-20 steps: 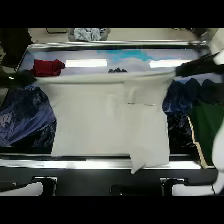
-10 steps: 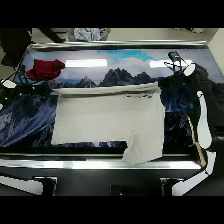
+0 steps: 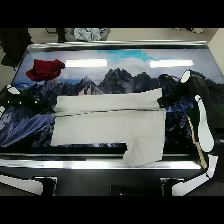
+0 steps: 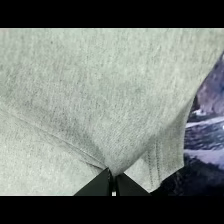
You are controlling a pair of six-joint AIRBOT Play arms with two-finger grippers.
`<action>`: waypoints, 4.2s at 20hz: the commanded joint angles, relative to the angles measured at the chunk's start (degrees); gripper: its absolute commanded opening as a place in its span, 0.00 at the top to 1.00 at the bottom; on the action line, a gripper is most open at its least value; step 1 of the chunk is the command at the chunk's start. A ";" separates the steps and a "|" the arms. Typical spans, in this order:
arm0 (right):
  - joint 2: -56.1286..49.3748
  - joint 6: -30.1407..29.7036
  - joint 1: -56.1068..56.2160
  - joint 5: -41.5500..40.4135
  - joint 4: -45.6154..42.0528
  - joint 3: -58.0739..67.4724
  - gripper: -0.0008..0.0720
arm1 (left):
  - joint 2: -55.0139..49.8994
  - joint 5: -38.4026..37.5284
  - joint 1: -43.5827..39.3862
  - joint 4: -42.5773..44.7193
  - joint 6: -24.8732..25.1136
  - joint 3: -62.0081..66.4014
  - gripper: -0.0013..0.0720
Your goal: Fold the shirts.
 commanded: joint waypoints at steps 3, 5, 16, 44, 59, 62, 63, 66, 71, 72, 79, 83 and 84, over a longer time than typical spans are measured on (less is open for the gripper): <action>0.15 2.38 0.28 2.97 2.14 -1.29 0.93 | -0.02 -0.57 0.13 1.64 -0.48 -0.70 0.94; 0.96 2.29 0.11 3.06 1.84 -1.22 0.32 | 0.09 -3.04 0.39 1.68 -0.42 1.07 0.31; 20.06 -4.09 -8.28 7.76 0.74 -22.21 0.29 | 24.15 -1.46 8.57 6.95 2.56 -36.28 0.28; 35.80 -6.40 -8.50 -12.59 12.76 -60.59 0.73 | 26.25 7.06 7.63 -2.36 7.30 -43.45 0.95; 27.61 -2.86 -2.32 -24.15 15.52 -26.14 0.95 | 23.47 9.68 3.52 -2.56 -0.57 -16.00 0.95; 15.96 0.94 -2.25 -26.01 16.59 -15.17 0.95 | 13.09 9.55 3.45 -3.87 -3.58 -5.55 0.95; 12.74 1.03 -2.25 -26.29 18.69 -12.22 0.95 | 9.77 9.57 3.43 -7.30 -3.54 -2.49 0.95; 5.66 1.07 -2.25 -29.92 24.94 -8.02 0.95 | 1.44 9.62 3.43 -16.17 -3.54 3.19 0.95; -0.39 1.16 -2.27 -27.23 26.38 -8.09 0.94 | -6.21 9.60 2.43 -17.55 -3.54 3.96 0.94; -0.63 0.46 -2.27 -27.32 26.36 -8.09 0.94 | -6.56 9.84 1.97 -17.55 -3.54 4.02 0.85; 5.07 -6.08 -9.99 -15.72 17.16 -6.54 0.00 | -2.91 4.04 4.39 -17.51 -4.37 12.11 0.00; -0.39 -7.96 -14.88 -2.73 26.91 -6.56 0.00 | 3.06 1.77 3.15 -17.53 -4.22 12.09 0.00; -2.05 -8.50 -14.69 -1.53 29.42 -6.56 0.00 | 4.28 1.05 2.34 -17.53 -3.41 12.09 0.00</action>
